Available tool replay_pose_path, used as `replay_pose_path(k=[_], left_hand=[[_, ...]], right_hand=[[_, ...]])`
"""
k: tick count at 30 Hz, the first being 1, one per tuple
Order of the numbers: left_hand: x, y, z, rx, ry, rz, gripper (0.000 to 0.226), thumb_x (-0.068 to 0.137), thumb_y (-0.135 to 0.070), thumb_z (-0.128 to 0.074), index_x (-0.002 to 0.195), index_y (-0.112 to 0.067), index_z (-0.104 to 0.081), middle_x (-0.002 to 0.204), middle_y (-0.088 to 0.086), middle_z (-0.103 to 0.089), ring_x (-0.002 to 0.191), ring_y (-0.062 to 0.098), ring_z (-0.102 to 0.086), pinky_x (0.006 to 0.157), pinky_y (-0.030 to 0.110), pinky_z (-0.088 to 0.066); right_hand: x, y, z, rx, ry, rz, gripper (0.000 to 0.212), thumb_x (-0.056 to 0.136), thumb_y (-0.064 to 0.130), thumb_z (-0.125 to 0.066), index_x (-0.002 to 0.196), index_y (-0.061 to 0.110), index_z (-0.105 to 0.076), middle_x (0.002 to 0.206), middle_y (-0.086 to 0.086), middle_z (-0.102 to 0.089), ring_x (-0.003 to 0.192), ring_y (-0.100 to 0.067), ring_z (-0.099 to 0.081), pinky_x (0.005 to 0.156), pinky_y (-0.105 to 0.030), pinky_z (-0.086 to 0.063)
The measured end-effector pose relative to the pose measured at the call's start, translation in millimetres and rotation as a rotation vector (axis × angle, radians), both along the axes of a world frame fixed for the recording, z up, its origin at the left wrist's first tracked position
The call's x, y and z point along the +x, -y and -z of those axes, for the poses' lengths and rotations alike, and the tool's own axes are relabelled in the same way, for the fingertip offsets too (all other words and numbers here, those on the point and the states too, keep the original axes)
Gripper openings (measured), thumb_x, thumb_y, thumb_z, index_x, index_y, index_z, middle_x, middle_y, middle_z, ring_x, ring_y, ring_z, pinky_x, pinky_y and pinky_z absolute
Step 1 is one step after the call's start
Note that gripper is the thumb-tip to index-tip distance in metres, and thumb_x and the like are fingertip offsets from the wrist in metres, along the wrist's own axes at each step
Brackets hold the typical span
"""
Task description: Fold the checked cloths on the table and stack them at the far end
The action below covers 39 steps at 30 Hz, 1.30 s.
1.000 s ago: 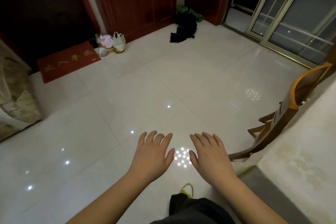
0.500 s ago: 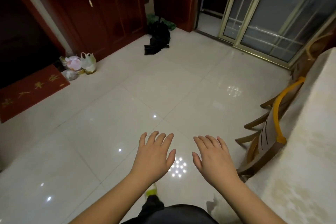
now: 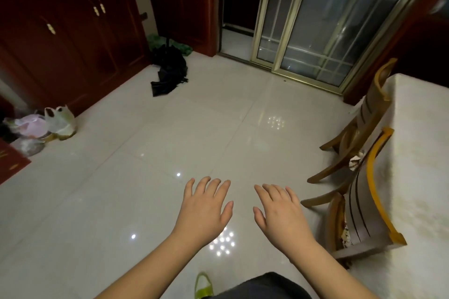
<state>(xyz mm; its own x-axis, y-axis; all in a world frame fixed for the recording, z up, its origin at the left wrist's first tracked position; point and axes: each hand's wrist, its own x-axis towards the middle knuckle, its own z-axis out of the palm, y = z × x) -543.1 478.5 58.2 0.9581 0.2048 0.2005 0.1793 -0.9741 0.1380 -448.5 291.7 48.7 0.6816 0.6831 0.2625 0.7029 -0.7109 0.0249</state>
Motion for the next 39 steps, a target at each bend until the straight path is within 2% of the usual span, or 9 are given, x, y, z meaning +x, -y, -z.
replay_pose_path(k=[8,13,21,29,35,39], left_hand=[[99,-17,9,-0.015,-0.007,0.135,0.053,0.091,-0.048,-0.038,0.131,-0.021,-0.059,0.115,-0.004,-0.067,0.113,0.023,-0.061,0.099,0.052,-0.045],[185,-20,14,0.004,-0.002,0.217,0.052,0.090,-0.048,-0.038,0.129,-0.021,-0.060,0.116,-0.006,-0.067,0.112,0.021,-0.062,0.098,0.050,-0.046],[325,-15,-4,0.027,-0.027,0.252,0.052,0.089,-0.049,-0.041,0.128,-0.022,-0.061,0.115,-0.009,-0.068,0.111,0.018,-0.063,0.095,0.047,-0.049],[426,-22,-1,0.006,-0.060,0.308,0.053,0.090,-0.048,-0.040,0.131,-0.021,-0.058,0.114,-0.008,-0.067,0.109,0.017,-0.062,0.094,0.042,-0.051],[502,-49,11,-0.027,-0.060,0.327,0.052,0.091,-0.048,-0.039,0.130,-0.020,-0.061,0.116,-0.007,-0.067,0.111,0.019,-0.062,0.094,0.044,-0.051],[559,-80,16,-0.036,-0.083,0.343,0.052,0.092,-0.049,-0.037,0.131,-0.022,-0.060,0.119,-0.008,-0.067,0.114,0.018,-0.061,0.097,0.046,-0.049]], right_hand=[[71,-18,4,0.017,-0.019,0.113,0.058,0.077,0.041,-0.073,0.129,0.019,-0.061,0.116,0.001,-0.068,0.105,-0.018,-0.065,0.098,-0.045,-0.048],[146,-15,14,0.046,-0.025,0.203,0.060,0.076,0.040,-0.075,0.129,0.018,-0.061,0.116,0.001,-0.068,0.105,-0.019,-0.066,0.098,-0.045,-0.048],[268,-3,7,0.114,-0.041,0.269,0.064,0.072,0.040,-0.079,0.129,0.017,-0.061,0.112,0.003,-0.069,0.102,-0.017,-0.066,0.095,-0.045,-0.050],[360,-5,9,0.101,-0.070,0.336,0.062,0.070,0.040,-0.080,0.125,0.017,-0.064,0.111,0.002,-0.069,0.101,-0.018,-0.067,0.095,-0.045,-0.050],[435,-35,23,0.058,-0.104,0.328,0.058,0.073,0.043,-0.076,0.124,0.019,-0.065,0.114,0.002,-0.069,0.106,-0.019,-0.066,0.096,-0.046,-0.049],[495,-67,27,0.027,-0.054,0.298,0.050,0.082,0.042,-0.061,0.126,0.017,-0.063,0.117,-0.001,-0.068,0.109,-0.022,-0.065,0.105,-0.045,-0.042]])
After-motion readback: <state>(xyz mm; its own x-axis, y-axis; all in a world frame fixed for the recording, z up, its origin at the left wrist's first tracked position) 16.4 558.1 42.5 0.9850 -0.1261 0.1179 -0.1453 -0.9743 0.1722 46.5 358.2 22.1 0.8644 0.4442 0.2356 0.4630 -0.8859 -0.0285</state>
